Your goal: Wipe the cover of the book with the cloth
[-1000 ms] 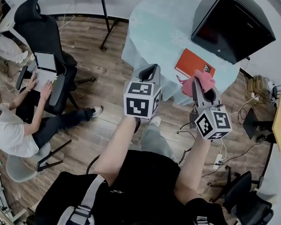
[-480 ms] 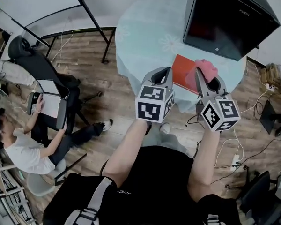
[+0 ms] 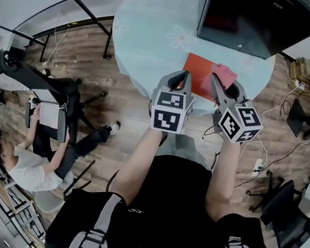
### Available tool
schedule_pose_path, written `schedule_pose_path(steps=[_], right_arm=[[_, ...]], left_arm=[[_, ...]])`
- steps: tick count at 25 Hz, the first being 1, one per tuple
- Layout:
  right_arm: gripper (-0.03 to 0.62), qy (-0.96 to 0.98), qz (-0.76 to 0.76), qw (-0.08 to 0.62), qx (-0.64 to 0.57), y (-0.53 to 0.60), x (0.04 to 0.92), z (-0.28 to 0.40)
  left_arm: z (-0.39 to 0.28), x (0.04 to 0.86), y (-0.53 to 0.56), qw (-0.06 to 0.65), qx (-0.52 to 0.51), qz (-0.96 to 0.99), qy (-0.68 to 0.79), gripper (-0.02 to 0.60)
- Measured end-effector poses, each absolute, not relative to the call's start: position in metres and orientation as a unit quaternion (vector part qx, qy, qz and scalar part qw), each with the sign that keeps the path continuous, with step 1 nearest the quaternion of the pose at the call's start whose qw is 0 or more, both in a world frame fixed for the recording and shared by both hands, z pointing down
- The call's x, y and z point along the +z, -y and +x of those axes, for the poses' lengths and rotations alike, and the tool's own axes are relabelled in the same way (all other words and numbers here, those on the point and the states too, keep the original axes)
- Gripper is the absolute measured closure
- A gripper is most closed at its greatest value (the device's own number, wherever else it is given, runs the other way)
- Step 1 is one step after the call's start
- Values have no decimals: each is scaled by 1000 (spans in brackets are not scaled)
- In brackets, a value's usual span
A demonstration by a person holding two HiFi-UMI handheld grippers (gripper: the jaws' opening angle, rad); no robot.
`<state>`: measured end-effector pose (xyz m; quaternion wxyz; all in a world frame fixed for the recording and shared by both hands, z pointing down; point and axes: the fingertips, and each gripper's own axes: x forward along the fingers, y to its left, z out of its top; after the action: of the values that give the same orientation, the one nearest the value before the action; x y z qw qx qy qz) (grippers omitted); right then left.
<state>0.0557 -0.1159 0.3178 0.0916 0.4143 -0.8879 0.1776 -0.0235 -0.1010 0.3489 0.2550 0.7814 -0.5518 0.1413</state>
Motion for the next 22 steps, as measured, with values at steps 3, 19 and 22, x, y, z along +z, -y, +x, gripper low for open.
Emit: schedule_pose_path(steps=[3,19,22], right_arm=[[499,885,404,109,205,126,340,46],[499,857,401,173,274,199,416,-8],[499,850,401,189,285,207,429,-12]], left_arm=[[-23,372,113,284,152,775,544,568],[-50,438,184,370,159,759,512,566],[-55,453,191,390,160,752,507,566]])
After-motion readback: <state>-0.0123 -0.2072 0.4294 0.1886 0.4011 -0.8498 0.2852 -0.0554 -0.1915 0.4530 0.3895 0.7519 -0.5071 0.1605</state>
